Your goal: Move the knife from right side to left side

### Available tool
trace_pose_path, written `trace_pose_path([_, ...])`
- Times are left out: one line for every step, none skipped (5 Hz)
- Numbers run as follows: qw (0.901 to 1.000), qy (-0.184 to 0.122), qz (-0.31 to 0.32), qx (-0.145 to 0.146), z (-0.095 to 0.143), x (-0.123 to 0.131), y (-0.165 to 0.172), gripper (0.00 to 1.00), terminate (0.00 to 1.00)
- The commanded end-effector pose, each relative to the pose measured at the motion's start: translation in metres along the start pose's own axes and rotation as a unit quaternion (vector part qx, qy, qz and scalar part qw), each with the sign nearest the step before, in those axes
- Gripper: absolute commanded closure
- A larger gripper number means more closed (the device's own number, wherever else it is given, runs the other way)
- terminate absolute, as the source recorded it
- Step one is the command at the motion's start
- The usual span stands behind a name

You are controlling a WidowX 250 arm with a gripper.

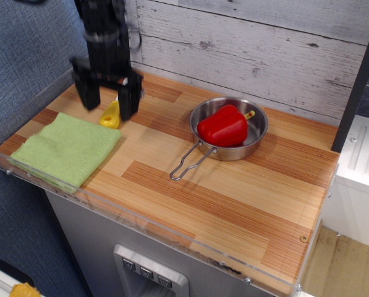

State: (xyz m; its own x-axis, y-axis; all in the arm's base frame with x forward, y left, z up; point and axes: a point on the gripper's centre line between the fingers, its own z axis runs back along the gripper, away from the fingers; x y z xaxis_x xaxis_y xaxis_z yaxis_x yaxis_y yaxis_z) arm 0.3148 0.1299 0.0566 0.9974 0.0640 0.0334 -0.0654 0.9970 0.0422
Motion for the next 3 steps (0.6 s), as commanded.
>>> trace_pose_path([0.9904, -0.138, 0.000, 0.005, 0.113, -0.019, -0.040, 0.00, 0.00])
trace_pose_path([0.9882, -0.152, -0.012, -0.006, 0.132, -0.030, -0.064, 0.00, 0.00])
trace_pose_path([0.9876, -0.150, -0.037, -0.027, 0.135, -0.037, -0.085, 0.00, 0.00])
